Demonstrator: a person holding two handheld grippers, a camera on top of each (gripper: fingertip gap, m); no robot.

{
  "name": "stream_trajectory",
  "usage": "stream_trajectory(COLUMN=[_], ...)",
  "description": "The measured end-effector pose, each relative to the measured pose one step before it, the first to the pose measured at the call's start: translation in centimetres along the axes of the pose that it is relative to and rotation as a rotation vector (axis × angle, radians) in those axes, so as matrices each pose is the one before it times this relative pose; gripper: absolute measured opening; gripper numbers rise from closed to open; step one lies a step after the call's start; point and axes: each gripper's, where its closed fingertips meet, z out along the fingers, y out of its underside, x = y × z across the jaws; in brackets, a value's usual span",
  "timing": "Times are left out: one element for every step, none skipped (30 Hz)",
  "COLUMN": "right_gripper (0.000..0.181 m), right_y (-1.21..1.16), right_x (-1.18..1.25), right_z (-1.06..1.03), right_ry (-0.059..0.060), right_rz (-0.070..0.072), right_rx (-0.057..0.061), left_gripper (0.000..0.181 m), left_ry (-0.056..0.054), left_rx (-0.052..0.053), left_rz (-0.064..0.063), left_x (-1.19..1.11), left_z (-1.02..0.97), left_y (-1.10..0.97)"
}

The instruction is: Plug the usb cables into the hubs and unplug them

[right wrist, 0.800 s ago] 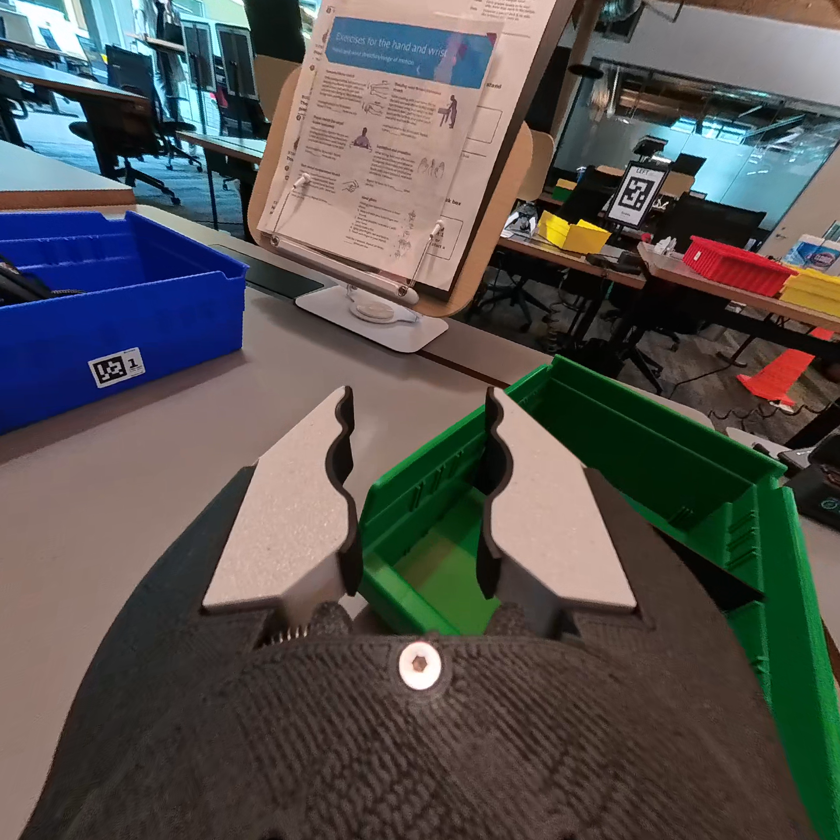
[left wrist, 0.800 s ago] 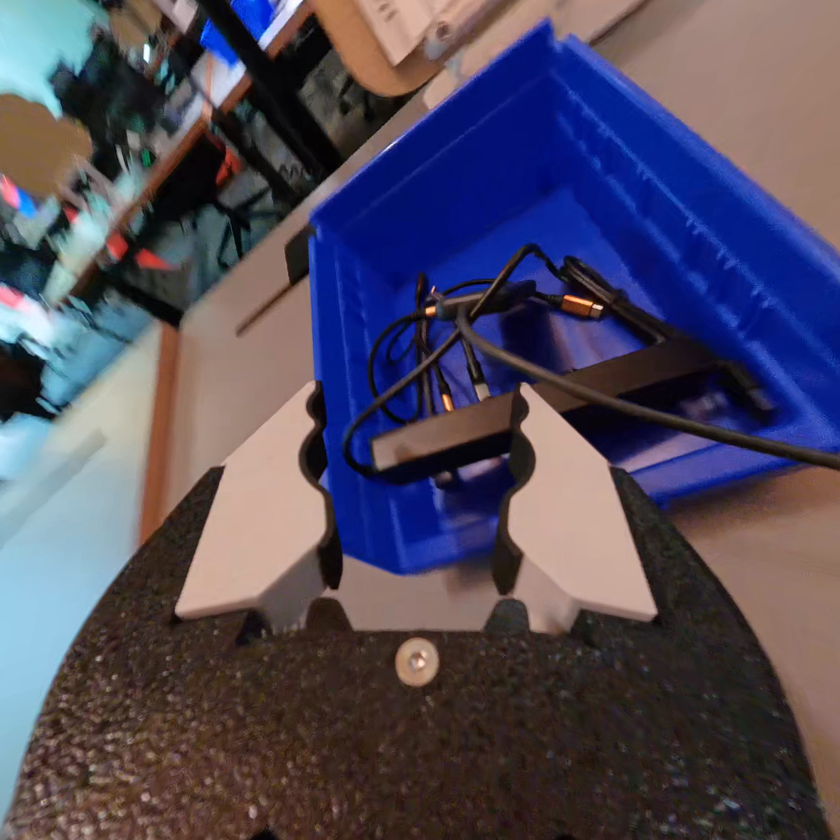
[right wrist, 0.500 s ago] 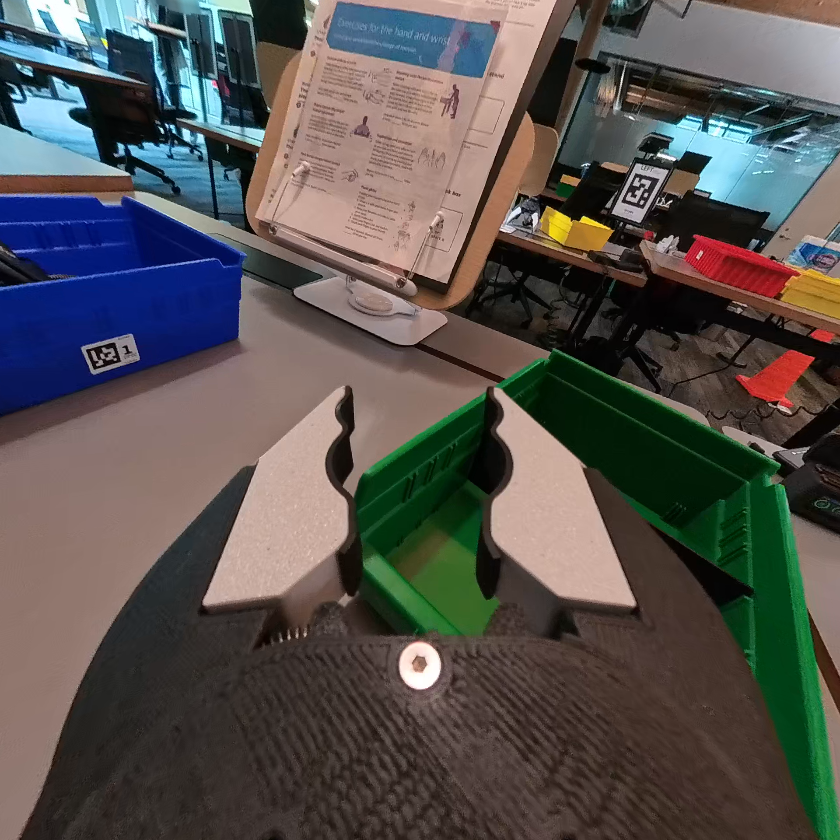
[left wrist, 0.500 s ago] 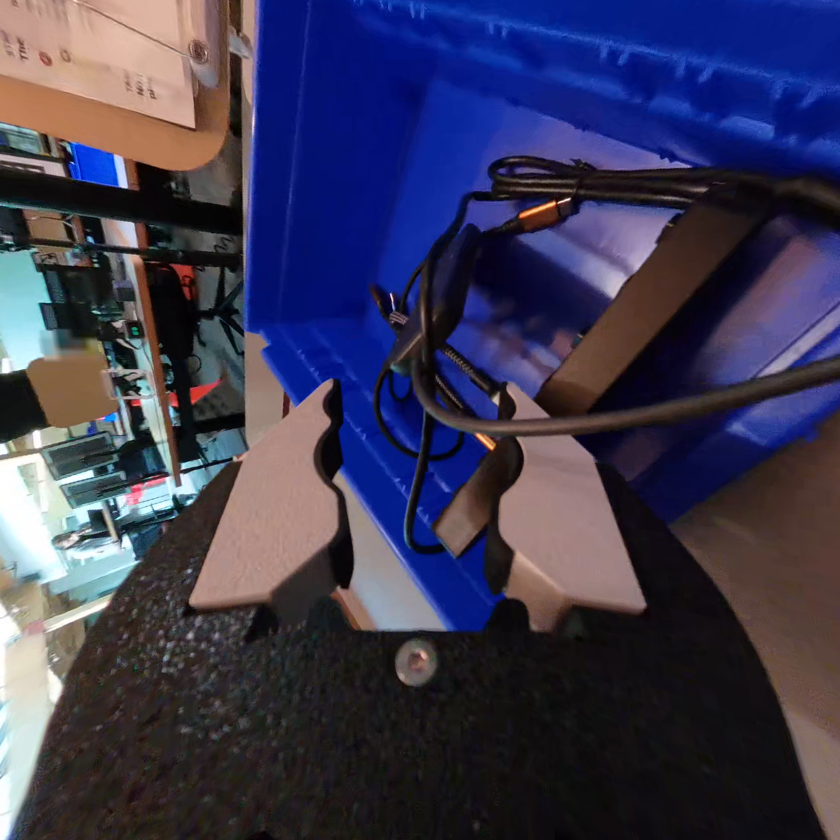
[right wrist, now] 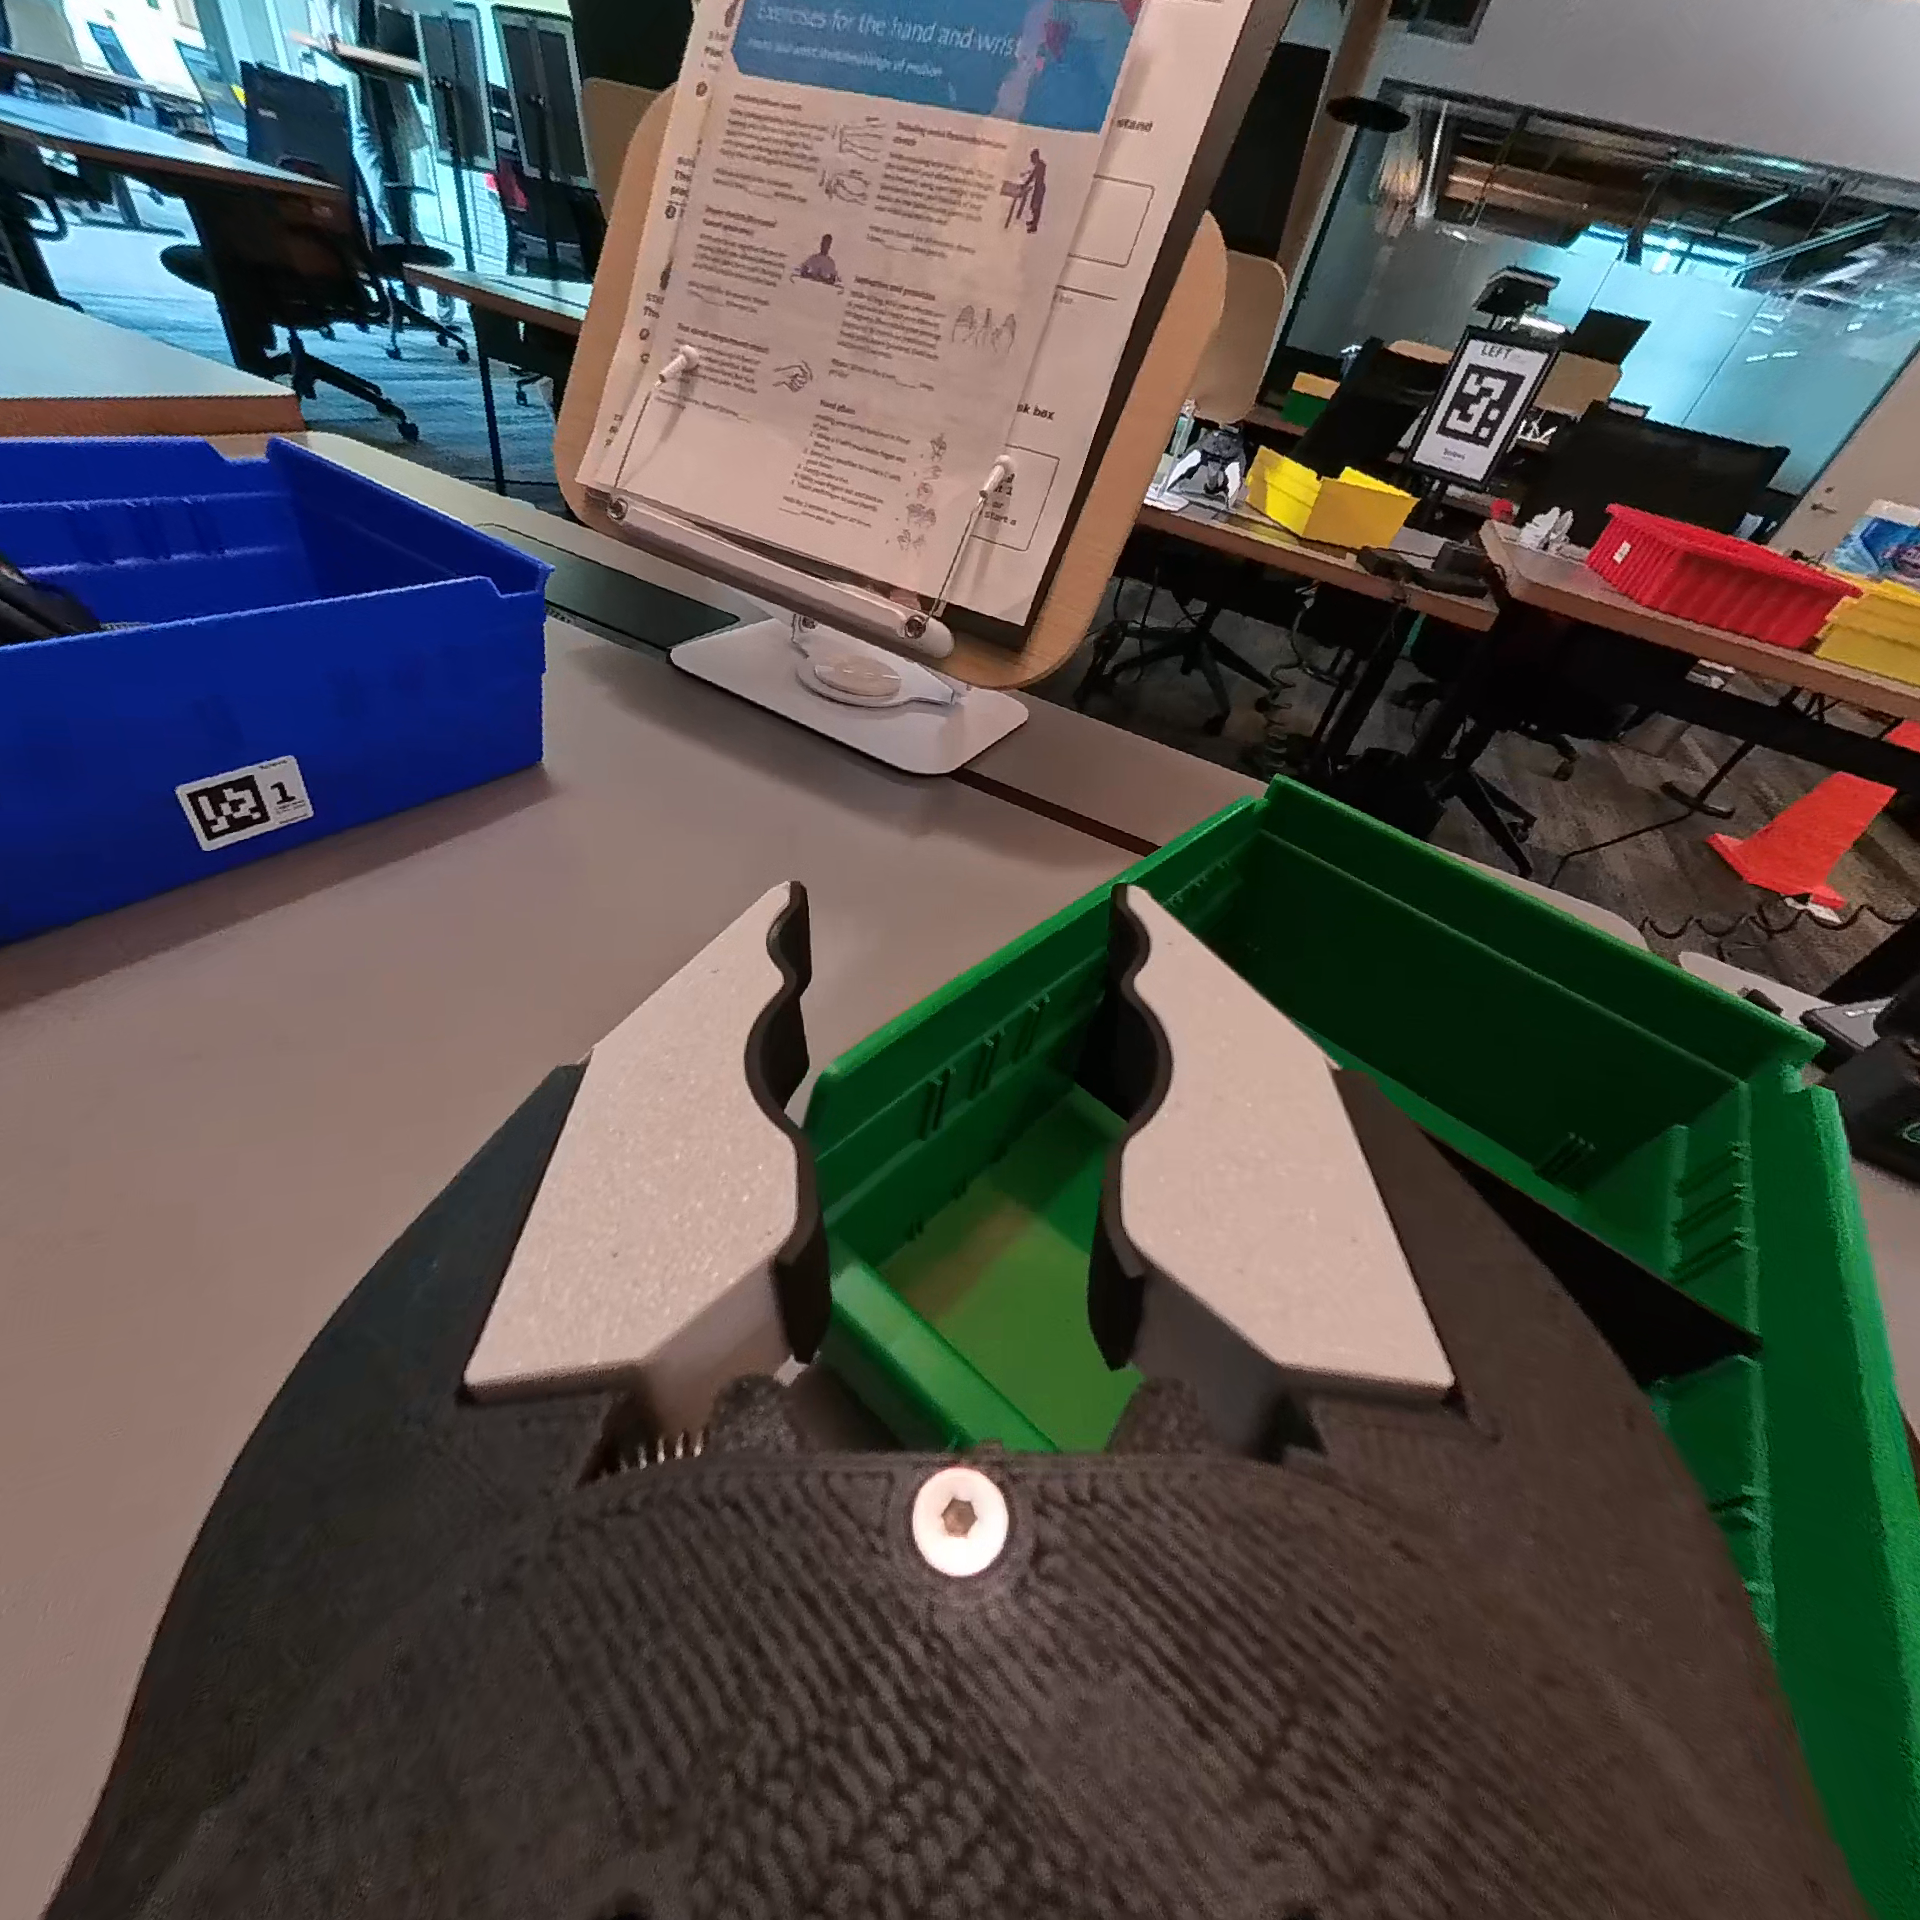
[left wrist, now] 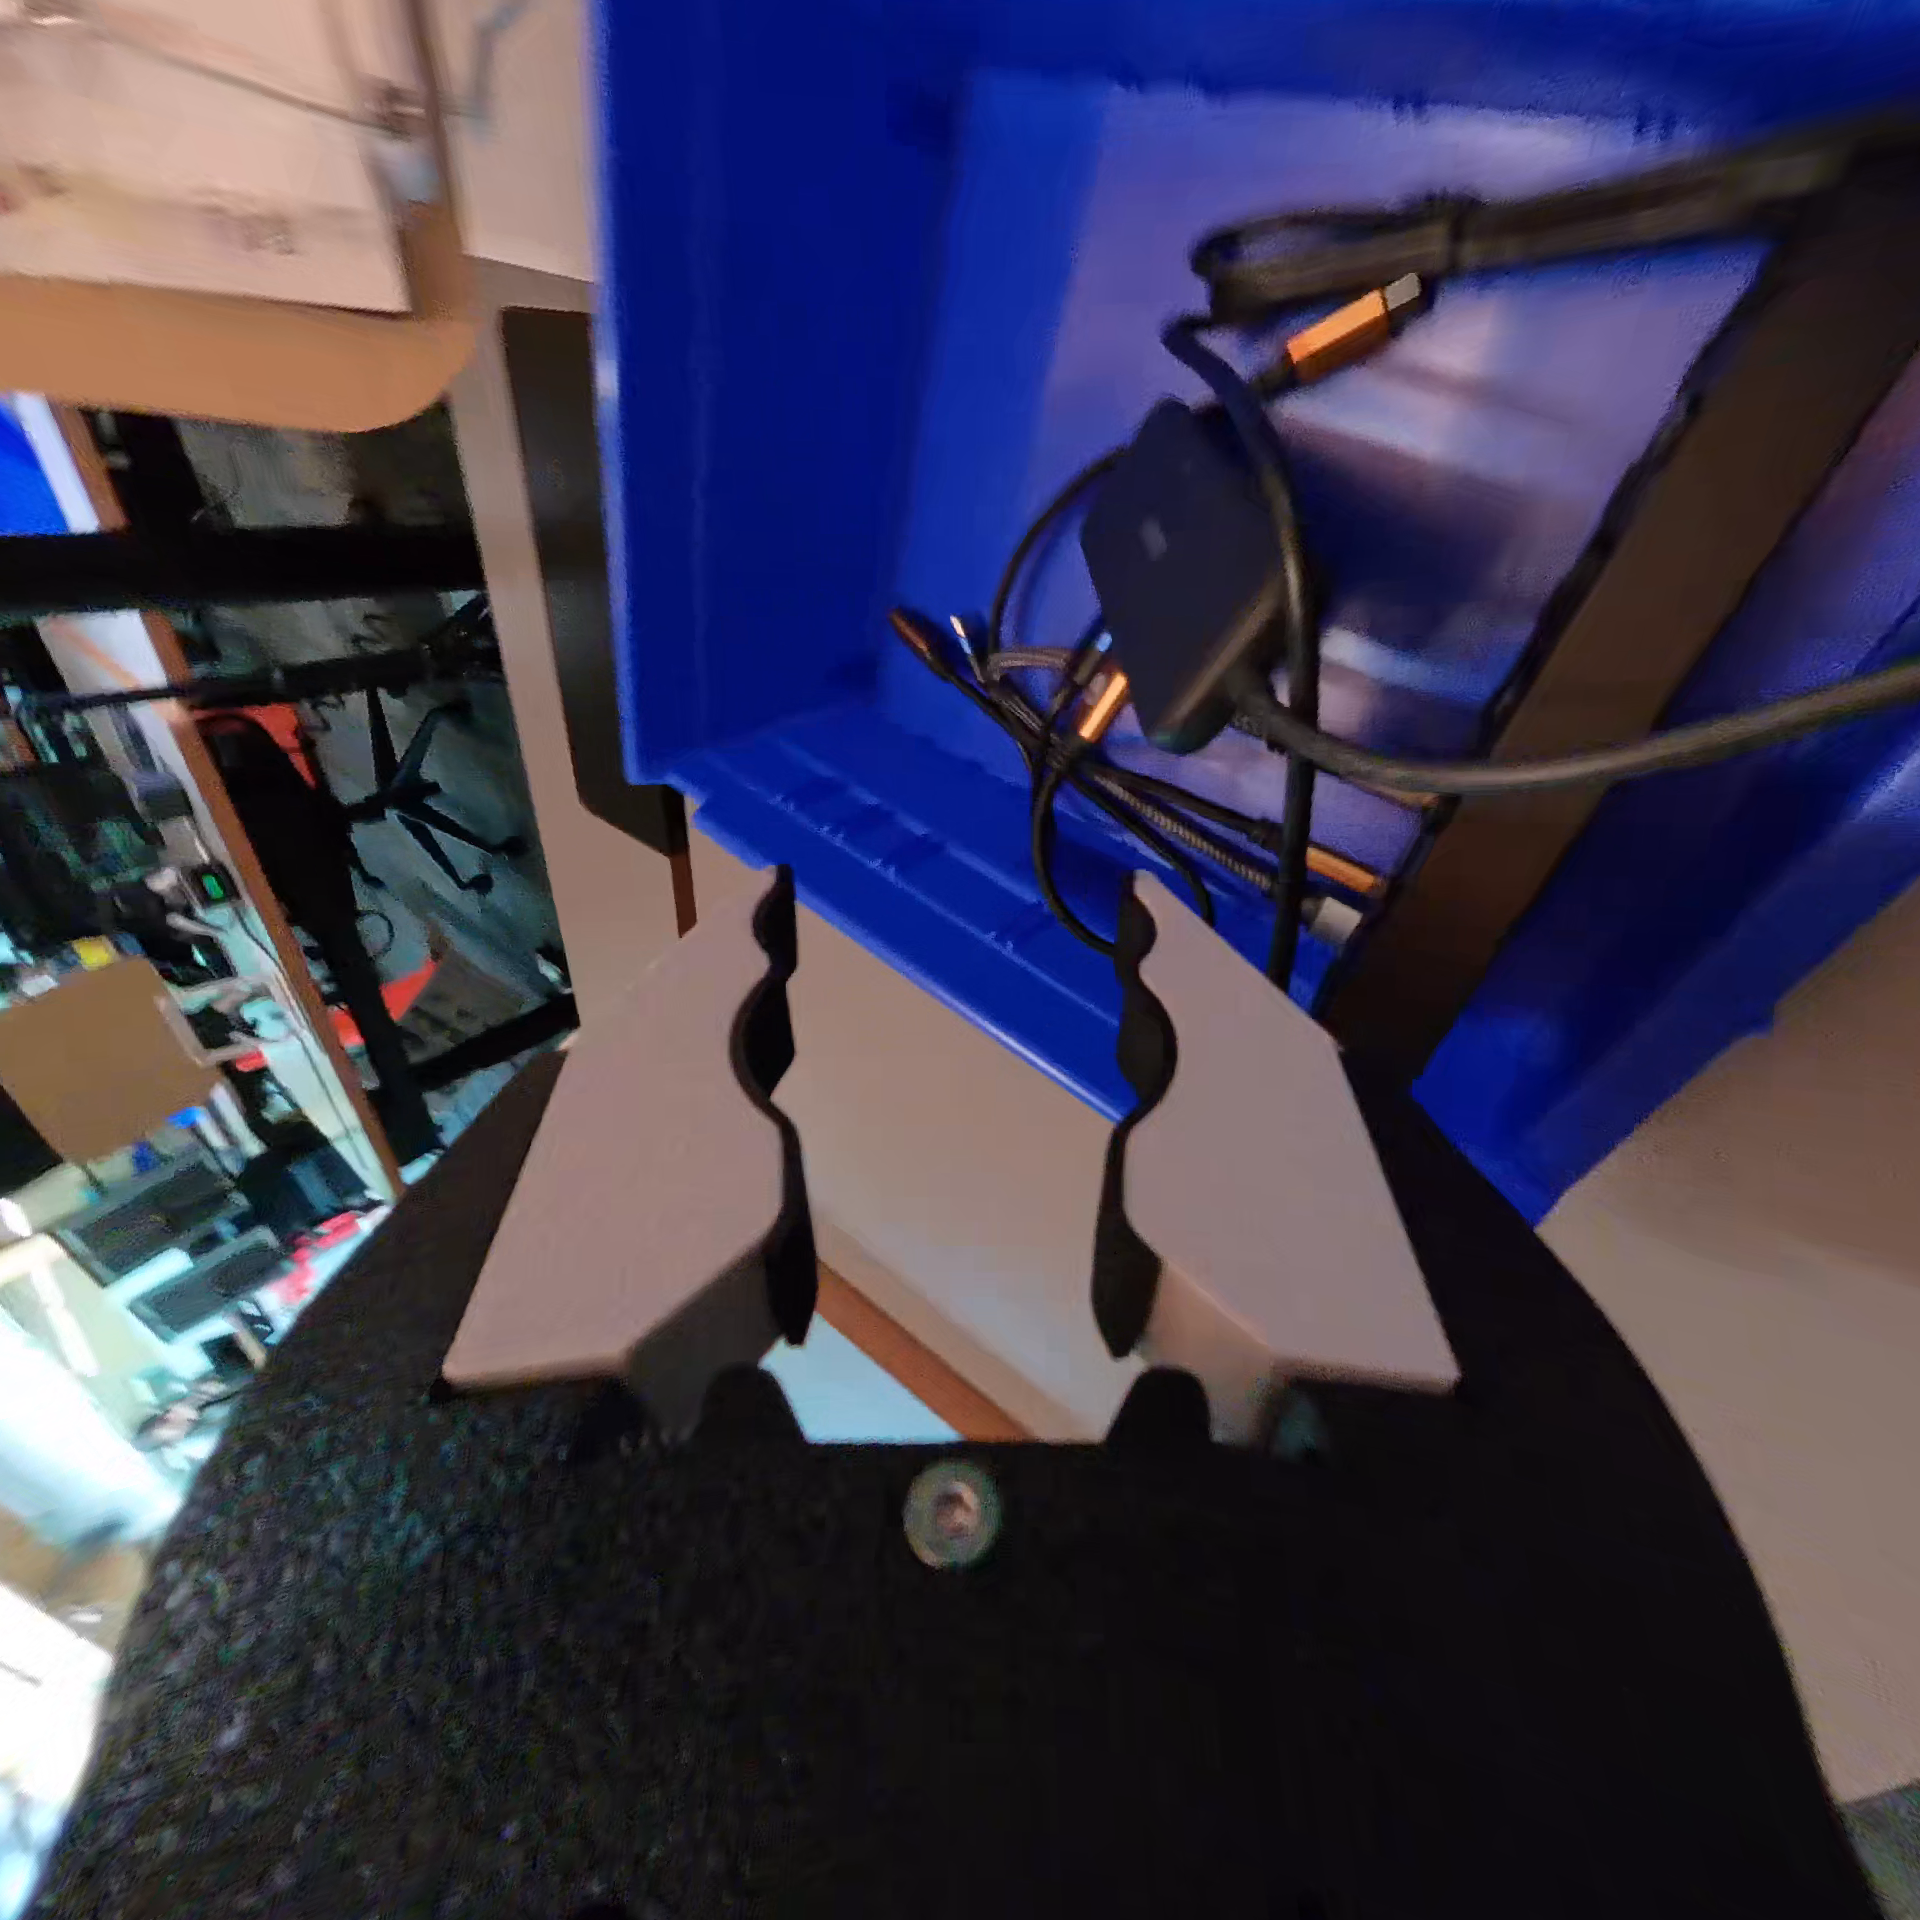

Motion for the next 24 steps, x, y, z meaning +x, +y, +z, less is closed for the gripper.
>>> stream_trajectory(right_gripper=[0.057,0.057,0.057,0.057,0.057,0.057,0.057,0.057,0.057,0.057,0.057,0.057,0.057,0.057,0.057,0.057,0.057,0.057,0.057,0.057,0.057,0.057,0.057,0.057], right_y=[0.068,0.072,0.043,0.044,0.061,0.058,0.085,0.119,0.139,0.128,0.09,0.073,0.042,-0.001,-0.036,-0.026,-0.013,0.008,0.001,0.02,0.032,0.034,0.029,0.035], right_x=[-0.038,0.026,0.069,0.059,0.029,0.033,-0.008,-0.068,-0.153,-0.156,-0.095,-0.046,-0.043,-0.059,-0.059,-0.028,-0.005,-0.001,-0.022,-0.021,0.027,0.057,0.097,0.07], right_z=[0.015,-0.001,-0.002,0.019,0.03,0.071,0.104,0.111,0.125,0.099,0.085,0.067,0.041,0.015,-0.011,-0.02,-0.022,-0.034,-0.034,-0.034,-0.038,-0.017,-0.018,-0.002], right_ry=[-0.0018,0.0011,0.003,0.0013,-0.0008,-0.0004,-0.0016,-0.0042,-0.007,-0.0061,-0.0021,0.0001,-0.0004,-0.0018,-0.002,-0.0005,0.0003,0.0001,-0.001,-0.0014,0.0,0.0016,0.0024,0.0011], right_rz=[-0.002,-0.003,-0.0018,0.0013,0.0037,0.0051,0.0064,0.0059,0.0026,-0.0013,-0.0035,-0.0034,-0.0016,-0.0003,-0.0003,-0.0002,-0.0006,-0.0013,-0.0019,-0.0018,-0.0014,-0.0006,0.0015,0.0035], right_rx=[-0.0034,-0.0034,-0.0015,-0.0004,0.0,0.0007,-0.0004,-0.0027,-0.004,-0.0042,-0.0037,-0.0035,-0.0029,-0.0007,0.0016,0.0012,-0.0005,-0.0012,-0.0008,-0.0013,-0.0017,-0.0011,0.0,0.0001], left_gripper=[0.062,0.061,0.052,0.041,0.038,0.039,0.037,0.033,0.025,0.018,0.015,0.015,0.015,0.016,0.018,0.022,0.026,0.024,0.021,0.021,0.021,0.026,0.031,0.035], left_ry=[0.0227,0.0279,0.0045,-0.0068,-0.0169,-0.0203,-0.0196,-0.0035,0.0034,-0.0031,-0.0174,-0.0269,-0.0233,-0.0265,-0.0466,-0.0572,-0.054,-0.036,-0.0114,0.0036,0.017,0.0343,0.0336,0.0064], left_rx=[-0.021,-0.0008,0.0199,0.0316,0.0292,0.0178,0.0161,0.021,0.0098,-0.0065,-0.0132,-0.0126,-0.0132,-0.017,-0.0236,-0.0284,-0.024,-0.0084,0.0063,0.0069,0.0075,0.0165,0.0166,0.0104], left_rz=[0.0542,0.0465,0.04,0.0305,0.0235,0.0263,0.0262,0.0229,0.02,0.0265,0.0397,0.0494,0.0549,0.0591,0.0733,0.0883,0.0828,0.0623,0.038,0.0124,0.0001,0.0078,0.0138,0.0091], left_x=[0.623,0.77,0.521,0.378,0.183,0.087,0.08,0.3,0.398,0.293,0.11,-0.02,-0.009,-0.108,-0.425,-0.603,-0.592,-0.402,-0.129,0.041,0.214,0.42,0.371,-0.048], left_z=[0.962,0.876,0.733,0.54,0.382,0.309,0.251,0.214,0.216,0.228,0.185,0.099,0.008,-0.022,-0.048,-0.034,-0.011,-0.002,-0.008,0.01,0.022,-0.057,-0.105,-0.082], left_y=[0.214,-0.117,-0.435,-0.701,-0.744,-0.6,-0.558,-0.601,-0.405,-0.135,-0.013,-0.045,-0.049,-0.008,0.094,0.193,0.162,0.005,-0.112,-0.096,-0.07,-0.169,-0.116,-0.05])
